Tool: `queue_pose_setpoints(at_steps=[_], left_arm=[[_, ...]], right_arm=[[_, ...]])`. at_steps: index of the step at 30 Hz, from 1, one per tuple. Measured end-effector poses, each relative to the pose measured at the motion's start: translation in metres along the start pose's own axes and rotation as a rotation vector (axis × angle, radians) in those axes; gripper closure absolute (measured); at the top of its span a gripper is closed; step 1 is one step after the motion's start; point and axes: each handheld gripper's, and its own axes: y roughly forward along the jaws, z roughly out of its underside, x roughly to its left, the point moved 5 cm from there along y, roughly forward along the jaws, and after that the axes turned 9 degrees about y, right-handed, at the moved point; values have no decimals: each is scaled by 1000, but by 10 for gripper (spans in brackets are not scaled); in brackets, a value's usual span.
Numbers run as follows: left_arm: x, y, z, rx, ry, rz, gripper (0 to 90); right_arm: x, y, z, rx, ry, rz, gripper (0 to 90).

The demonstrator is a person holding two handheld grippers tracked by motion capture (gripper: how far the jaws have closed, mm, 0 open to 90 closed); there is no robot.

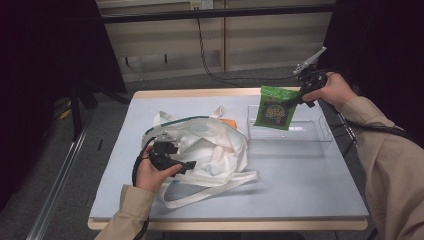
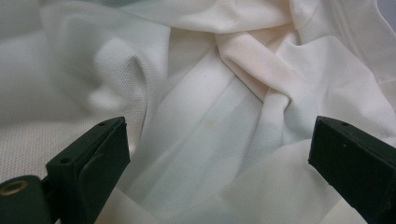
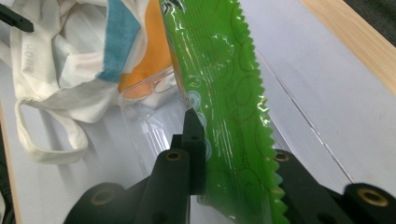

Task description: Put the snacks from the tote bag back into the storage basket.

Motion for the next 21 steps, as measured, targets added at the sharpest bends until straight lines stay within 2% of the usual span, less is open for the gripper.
queue_pose_setpoints(at_steps=[13, 21], left_arm=[[-1, 1, -1, -8, -11, 0, 50], [-1, 0, -1, 5, 3, 8, 50]], right_arm=[[-10, 10, -2, 7, -9, 20, 791], [-18, 15, -2, 6, -5, 29, 791]])
